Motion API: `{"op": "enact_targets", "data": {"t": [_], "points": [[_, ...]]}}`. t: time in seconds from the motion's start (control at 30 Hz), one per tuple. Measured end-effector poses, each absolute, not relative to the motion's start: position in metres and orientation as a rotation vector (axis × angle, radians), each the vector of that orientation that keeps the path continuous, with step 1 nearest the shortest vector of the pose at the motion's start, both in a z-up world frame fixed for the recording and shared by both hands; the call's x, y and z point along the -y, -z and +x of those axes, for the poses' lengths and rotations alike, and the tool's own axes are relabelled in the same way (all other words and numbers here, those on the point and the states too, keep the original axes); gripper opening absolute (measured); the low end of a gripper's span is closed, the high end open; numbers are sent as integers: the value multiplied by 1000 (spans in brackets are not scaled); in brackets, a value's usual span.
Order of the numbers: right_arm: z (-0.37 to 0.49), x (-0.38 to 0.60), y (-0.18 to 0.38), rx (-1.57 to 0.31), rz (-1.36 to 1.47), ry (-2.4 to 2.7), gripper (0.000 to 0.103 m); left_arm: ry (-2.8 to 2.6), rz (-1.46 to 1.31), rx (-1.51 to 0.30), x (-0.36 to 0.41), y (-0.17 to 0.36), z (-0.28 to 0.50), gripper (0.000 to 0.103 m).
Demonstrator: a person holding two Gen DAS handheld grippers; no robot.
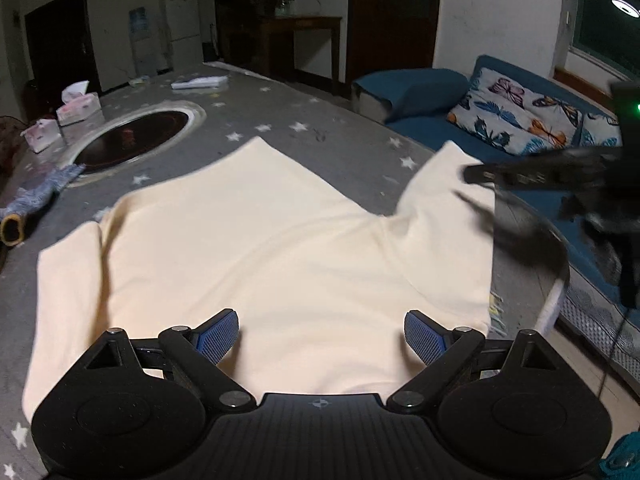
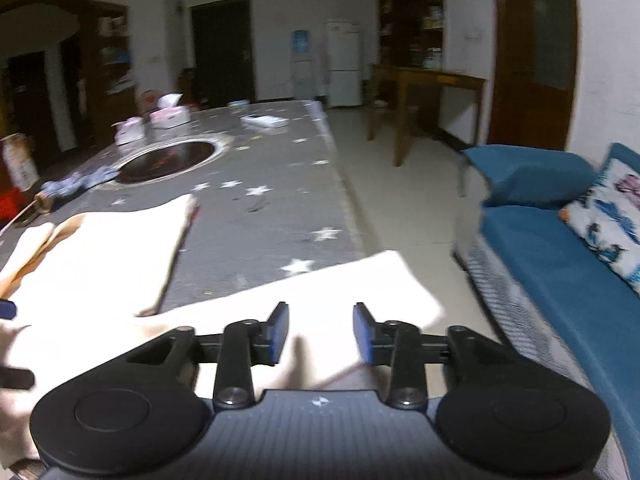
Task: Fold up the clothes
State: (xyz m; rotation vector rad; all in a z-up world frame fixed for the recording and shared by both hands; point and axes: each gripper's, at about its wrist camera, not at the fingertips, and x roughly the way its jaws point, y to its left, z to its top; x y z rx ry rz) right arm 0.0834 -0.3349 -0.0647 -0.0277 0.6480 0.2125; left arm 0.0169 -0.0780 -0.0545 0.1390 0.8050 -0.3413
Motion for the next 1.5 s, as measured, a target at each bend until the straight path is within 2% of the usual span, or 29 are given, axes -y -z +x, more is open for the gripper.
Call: {"op": "enact_targets", "data": {"t": [0.17, 0.23, 0.37, 0.63, 0.93, 1.07, 1.2, 1.4, 1.5], "points": [[106, 316, 77, -696, -57, -261, 44, 297, 105, -824, 62, 55, 23, 92], [110, 311, 81, -702, -72, -260, 52, 265, 75, -831, 48, 54, 30, 92], [115, 305, 78, -706, -73, -274, 53, 212, -10, -854, 18, 54, 51, 92], [123, 261, 62, -711, -90, -463, 71, 117, -111, -867, -29, 57, 88, 92], [121, 196, 65, -710, -224, -627, 76, -238, -32, -793, -75, 50, 77, 92], [126, 185, 70, -724, -249, -638, 78, -324, -85, -813, -99, 50, 71, 92], [133, 182, 70, -731, -256, -640, 81, -231, -69, -794, -92, 40, 71, 92], [155, 182, 76, -757, -246, -604, 81, -178, -28, -823, -77, 47, 99, 91], [164, 185, 80, -778, -219, -595, 81, -177, -24, -856, -80, 56, 115, 80]]}}
